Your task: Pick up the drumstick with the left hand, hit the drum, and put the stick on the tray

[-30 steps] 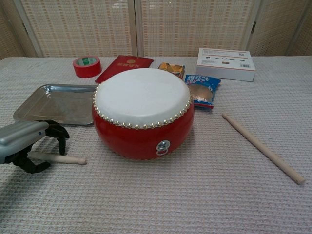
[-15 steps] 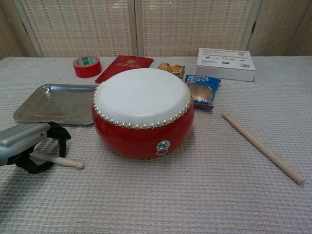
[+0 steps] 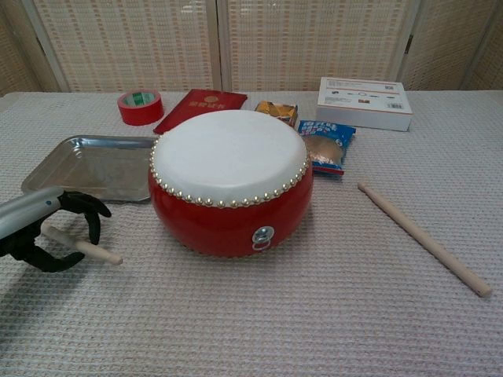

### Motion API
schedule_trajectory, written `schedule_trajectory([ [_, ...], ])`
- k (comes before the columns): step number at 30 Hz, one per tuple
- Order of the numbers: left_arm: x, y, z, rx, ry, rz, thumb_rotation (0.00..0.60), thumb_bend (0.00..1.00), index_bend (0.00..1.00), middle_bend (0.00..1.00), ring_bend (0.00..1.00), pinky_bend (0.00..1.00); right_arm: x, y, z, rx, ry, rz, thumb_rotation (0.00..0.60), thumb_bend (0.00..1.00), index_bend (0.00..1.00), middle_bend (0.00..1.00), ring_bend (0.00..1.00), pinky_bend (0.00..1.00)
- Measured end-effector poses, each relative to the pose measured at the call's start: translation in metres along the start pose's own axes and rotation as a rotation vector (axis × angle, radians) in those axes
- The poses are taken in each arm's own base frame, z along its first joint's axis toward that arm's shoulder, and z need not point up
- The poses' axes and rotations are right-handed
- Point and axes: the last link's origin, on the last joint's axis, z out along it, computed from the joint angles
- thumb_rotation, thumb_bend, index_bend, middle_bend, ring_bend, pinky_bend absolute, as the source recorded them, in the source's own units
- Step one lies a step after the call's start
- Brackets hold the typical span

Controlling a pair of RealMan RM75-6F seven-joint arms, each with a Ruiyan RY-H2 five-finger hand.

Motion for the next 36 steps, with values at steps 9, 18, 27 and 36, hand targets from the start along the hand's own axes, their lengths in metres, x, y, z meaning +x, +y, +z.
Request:
schedule_trajectory([
  [9,0.025,-0.003,-0.014,-0.036,-0.015,-0.431,0.600,0.39,0.60,0.24,0.12,0.09,0.000,-0.002,-0.001,0.004,0.001,-0.002,0.600,0.26,0.00,0.06,0.00,0.01],
  [18,0.049,-0.008,-0.024,-0.069,-0.135,-0.891,0.600,0.39,0.60,0.26,0.13,0.10,0.002,-0.008,-0.002,0.015,0.003,-0.006,0.600,0.26,0.00,0.06,0.00,0.01],
  [27,0.068,-0.020,-0.032,-0.099,-0.330,-1.275,0.600,0.39,0.60,0.27,0.14,0.11,0.002,-0.010,-0.005,0.010,0.003,-0.008,0.600,0.26,0.00,0.06,0.00,0.01],
  [36,0.076,-0.043,-0.027,-0.028,-0.523,-1.468,0.600,0.39,0.60,0.28,0.15,0.12,0.000,-0.009,-0.006,0.002,-0.003,-0.007,0.600,0.26,0.00,0.06,0.00,0.01],
])
